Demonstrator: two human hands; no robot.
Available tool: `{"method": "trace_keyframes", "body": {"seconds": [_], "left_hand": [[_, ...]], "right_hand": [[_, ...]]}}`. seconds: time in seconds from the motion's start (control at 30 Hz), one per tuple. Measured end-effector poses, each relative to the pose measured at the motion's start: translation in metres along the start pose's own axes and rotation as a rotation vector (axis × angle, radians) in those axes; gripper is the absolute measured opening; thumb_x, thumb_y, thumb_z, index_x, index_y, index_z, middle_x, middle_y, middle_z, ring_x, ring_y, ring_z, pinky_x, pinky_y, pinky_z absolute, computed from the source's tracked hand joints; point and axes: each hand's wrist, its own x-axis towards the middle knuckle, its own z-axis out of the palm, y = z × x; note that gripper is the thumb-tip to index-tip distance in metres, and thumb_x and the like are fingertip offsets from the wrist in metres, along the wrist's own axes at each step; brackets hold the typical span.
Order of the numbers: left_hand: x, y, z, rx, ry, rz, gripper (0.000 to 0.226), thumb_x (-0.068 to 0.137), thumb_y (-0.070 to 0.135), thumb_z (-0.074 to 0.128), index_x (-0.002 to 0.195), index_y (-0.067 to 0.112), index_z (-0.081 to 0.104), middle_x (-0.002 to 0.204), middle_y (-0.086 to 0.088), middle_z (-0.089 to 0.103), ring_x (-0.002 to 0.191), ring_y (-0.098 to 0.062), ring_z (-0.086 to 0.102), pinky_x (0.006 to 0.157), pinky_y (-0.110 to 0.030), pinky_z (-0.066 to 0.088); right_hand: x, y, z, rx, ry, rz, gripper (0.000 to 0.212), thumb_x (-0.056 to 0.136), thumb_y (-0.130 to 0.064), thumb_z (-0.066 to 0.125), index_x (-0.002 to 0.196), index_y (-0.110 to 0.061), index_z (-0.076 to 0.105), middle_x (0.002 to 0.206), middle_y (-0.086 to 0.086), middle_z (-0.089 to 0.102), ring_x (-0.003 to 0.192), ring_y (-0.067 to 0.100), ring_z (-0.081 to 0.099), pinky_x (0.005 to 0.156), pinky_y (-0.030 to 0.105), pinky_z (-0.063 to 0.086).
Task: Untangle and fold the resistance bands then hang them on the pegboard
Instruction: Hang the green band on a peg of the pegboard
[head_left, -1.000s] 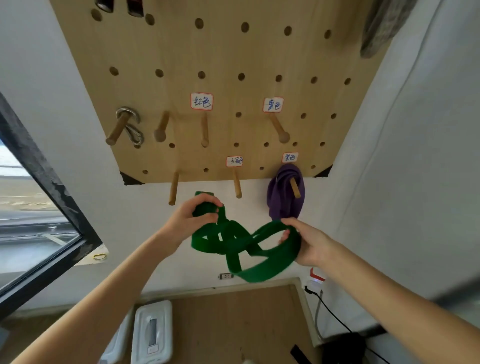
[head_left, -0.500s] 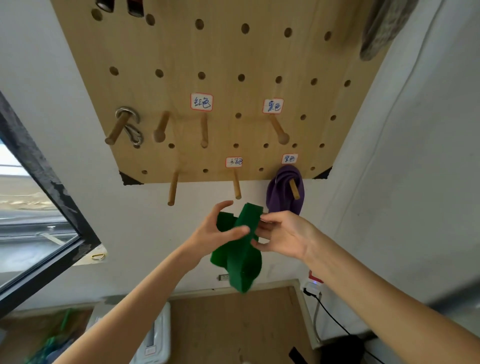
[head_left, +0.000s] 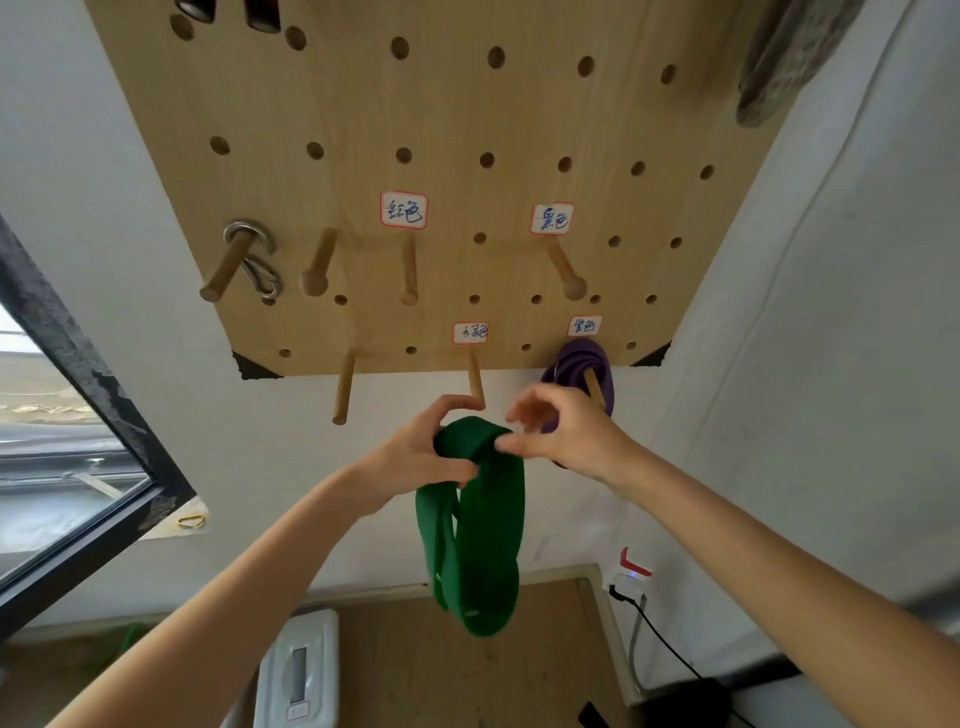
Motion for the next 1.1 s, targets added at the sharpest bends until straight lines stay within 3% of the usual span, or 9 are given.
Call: {"method": "trace_keyframes", "body": {"seconds": [0.1, 0.2, 0.27, 0.37, 0.5, 0.67, 0.8, 0.9, 1.1], "left_hand": [[0.001, 0.016, -0.008, 0.005, -0.168, 0.021, 0.062, 0.076, 0.001, 0.066, 0.128, 0.023, 0.04, 0.108, -0.012, 0.062, 0.091, -0.019, 0.065, 0.076, -0.025, 0.054], [0.003, 0.03, -0.019, -0.011, -0.201, 0.054, 0.056, 0.073, 0.004, 0.065, 0.123, 0.019, 0.044, 0.109, -0.02, 0.06, 0.094, -0.028, 0.063, 0.08, -0.033, 0.055], [0.006, 0.033, -0.027, -0.044, -0.205, 0.062, 0.053, 0.071, 0.006, 0.064, 0.119, 0.02, 0.045, 0.102, -0.03, 0.057, 0.08, -0.028, 0.06, 0.073, -0.032, 0.055], [0.021, 0.029, -0.03, 0.134, -0.193, 0.006, 0.058, 0.072, 0.012, 0.069, 0.121, 0.023, 0.041, 0.09, -0.016, 0.062, 0.066, -0.012, 0.062, 0.063, -0.024, 0.055], [0.043, 0.013, -0.021, 0.637, -0.096, -0.024, 0.081, 0.071, 0.018, 0.074, 0.134, 0.023, 0.024, 0.094, -0.002, 0.06, 0.077, -0.014, 0.062, 0.063, -0.016, 0.051], [0.071, 0.001, -0.02, 0.57, 0.235, 0.149, 0.056, 0.072, 0.014, 0.07, 0.118, 0.019, 0.039, 0.094, 0.003, 0.06, 0.086, -0.015, 0.057, 0.072, -0.021, 0.048], [0.097, -0.012, -0.036, 0.56, 0.233, 0.08, 0.039, 0.079, 0.01, 0.065, 0.115, 0.012, 0.05, 0.109, -0.008, 0.062, 0.099, -0.019, 0.057, 0.081, -0.024, 0.044], [0.113, -0.023, -0.043, 0.478, 0.219, 0.03, 0.04, 0.081, 0.006, 0.064, 0.118, 0.008, 0.049, 0.115, -0.01, 0.06, 0.108, -0.024, 0.055, 0.088, -0.025, 0.043], [0.13, -0.03, -0.054, 0.365, 0.16, -0.019, 0.045, 0.081, 0.003, 0.065, 0.122, 0.009, 0.048, 0.119, -0.006, 0.056, 0.11, -0.014, 0.048, 0.092, -0.022, 0.039]], "right_hand": [[0.009, -0.003, 0.001, -0.164, -0.263, -0.082, 0.076, 0.068, -0.03, 0.081, 0.13, -0.026, 0.038, 0.125, -0.006, 0.045, 0.117, 0.007, 0.044, 0.094, 0.022, 0.042], [0.012, 0.0, 0.002, 0.067, -0.322, -0.125, 0.065, 0.075, -0.015, 0.076, 0.128, -0.026, 0.04, 0.118, -0.008, 0.055, 0.112, 0.004, 0.053, 0.093, 0.023, 0.047], [0.015, 0.003, 0.005, 0.158, -0.244, -0.149, 0.051, 0.079, -0.007, 0.07, 0.121, -0.024, 0.046, 0.108, -0.008, 0.059, 0.103, 0.005, 0.058, 0.086, 0.021, 0.049], [0.022, 0.009, 0.009, -0.108, 0.018, -0.263, 0.031, 0.077, -0.004, 0.063, 0.104, -0.014, 0.054, 0.087, 0.0, 0.06, 0.08, 0.015, 0.059, 0.069, 0.027, 0.048], [0.032, 0.031, 0.011, -0.308, 0.096, -0.251, 0.023, 0.077, -0.008, 0.061, 0.1, -0.007, 0.06, 0.084, 0.005, 0.061, 0.076, 0.02, 0.06, 0.071, 0.043, 0.051], [0.069, 0.046, 0.006, -0.331, 0.275, -0.217, 0.022, 0.079, -0.015, 0.063, 0.098, -0.011, 0.053, 0.084, 0.0, 0.055, 0.081, 0.021, 0.056, 0.069, 0.036, 0.047], [0.104, 0.06, 0.012, -0.443, 0.207, -0.17, 0.023, 0.083, -0.017, 0.061, 0.1, -0.007, 0.049, 0.089, 0.003, 0.051, 0.087, 0.026, 0.056, 0.067, 0.031, 0.041], [0.126, 0.071, 0.012, -0.405, 0.075, -0.172, 0.036, 0.084, -0.017, 0.064, 0.114, -0.006, 0.049, 0.108, 0.011, 0.058, 0.104, 0.028, 0.055, 0.084, 0.037, 0.047], [0.147, 0.075, -0.015, -0.083, -0.261, -0.022, 0.059, 0.079, -0.023, 0.073, 0.131, -0.018, 0.046, 0.124, -0.007, 0.052, 0.117, 0.01, 0.047, 0.096, 0.027, 0.037]]}}
